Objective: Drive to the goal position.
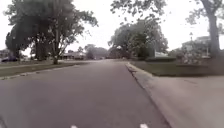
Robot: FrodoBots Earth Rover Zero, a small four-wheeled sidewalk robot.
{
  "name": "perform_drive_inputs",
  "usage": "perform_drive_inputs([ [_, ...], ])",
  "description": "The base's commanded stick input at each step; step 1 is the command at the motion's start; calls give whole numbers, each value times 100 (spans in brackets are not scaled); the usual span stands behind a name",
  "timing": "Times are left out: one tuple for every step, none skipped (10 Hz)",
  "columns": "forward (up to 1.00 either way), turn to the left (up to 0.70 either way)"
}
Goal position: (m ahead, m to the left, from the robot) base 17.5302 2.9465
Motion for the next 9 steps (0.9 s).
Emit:
perform_drive_inputs([
  [67,0],
  [69,0],
  [70,0],
  [69,0],
  [68,0],
  [68,0],
  [68,0],
  [68,0],
  [68,0],
])
